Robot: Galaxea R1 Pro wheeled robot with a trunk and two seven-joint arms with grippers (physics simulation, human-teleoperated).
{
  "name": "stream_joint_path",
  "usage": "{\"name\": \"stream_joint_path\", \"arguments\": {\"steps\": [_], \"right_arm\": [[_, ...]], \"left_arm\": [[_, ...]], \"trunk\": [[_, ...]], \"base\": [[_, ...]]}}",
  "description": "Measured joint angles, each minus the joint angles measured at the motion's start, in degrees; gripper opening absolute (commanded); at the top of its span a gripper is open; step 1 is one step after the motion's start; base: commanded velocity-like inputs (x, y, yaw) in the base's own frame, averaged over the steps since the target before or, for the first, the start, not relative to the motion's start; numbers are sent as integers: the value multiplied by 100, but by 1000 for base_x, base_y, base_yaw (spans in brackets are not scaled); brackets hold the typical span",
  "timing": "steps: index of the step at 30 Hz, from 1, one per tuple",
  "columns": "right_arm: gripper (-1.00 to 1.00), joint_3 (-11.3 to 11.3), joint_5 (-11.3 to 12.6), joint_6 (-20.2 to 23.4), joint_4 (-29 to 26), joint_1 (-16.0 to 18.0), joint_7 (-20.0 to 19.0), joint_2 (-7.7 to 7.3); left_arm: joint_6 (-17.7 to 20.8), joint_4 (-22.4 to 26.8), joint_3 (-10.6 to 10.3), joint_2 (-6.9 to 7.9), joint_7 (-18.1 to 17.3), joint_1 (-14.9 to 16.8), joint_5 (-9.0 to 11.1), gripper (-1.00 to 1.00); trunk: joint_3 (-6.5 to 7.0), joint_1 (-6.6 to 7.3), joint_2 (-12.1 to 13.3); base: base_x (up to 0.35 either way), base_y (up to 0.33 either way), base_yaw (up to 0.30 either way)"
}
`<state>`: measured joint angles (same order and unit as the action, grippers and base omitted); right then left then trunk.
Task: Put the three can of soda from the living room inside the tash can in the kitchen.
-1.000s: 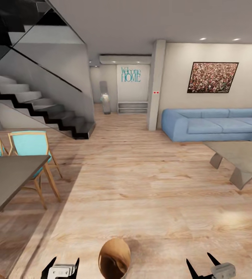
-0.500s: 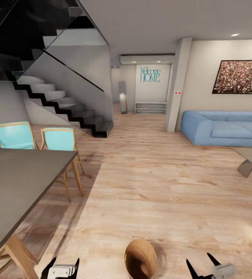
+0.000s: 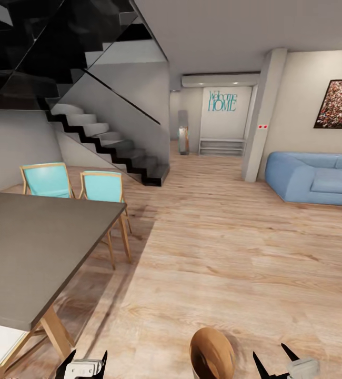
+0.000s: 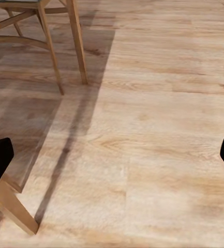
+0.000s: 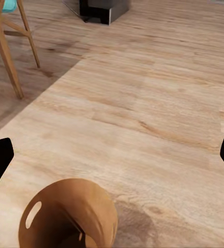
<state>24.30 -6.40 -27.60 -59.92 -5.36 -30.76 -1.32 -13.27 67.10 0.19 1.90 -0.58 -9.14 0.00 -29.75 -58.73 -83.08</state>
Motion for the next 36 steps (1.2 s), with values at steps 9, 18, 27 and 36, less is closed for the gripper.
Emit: {"name": "stream_joint_path", "arguments": {"steps": [9, 18, 27, 36], "right_arm": [[100, 6, 7, 0, 0, 0, 0, -7], [100, 6, 3, 0, -2, 0, 0, -3], [100, 8, 5, 0, -2, 0, 0, 0], [100, 9, -2, 0, -2, 0, 3, 0]], "left_arm": [[2, -3, -2, -5, 6, 0, -7, 100], [6, -3, -2, -6, 19, 0, -44, 100], [7, -3, -2, -6, 19, 0, -38, 100], [8, -3, -2, -6, 22, 0, -46, 100]], "trunk": [[0, 0, 0], [0, 0, 0], [0, 0, 0], [0, 0, 0]], "base": [[0, 3, 6], [0, 0, 0], [0, 0, 0], [0, 0, 0]]}}
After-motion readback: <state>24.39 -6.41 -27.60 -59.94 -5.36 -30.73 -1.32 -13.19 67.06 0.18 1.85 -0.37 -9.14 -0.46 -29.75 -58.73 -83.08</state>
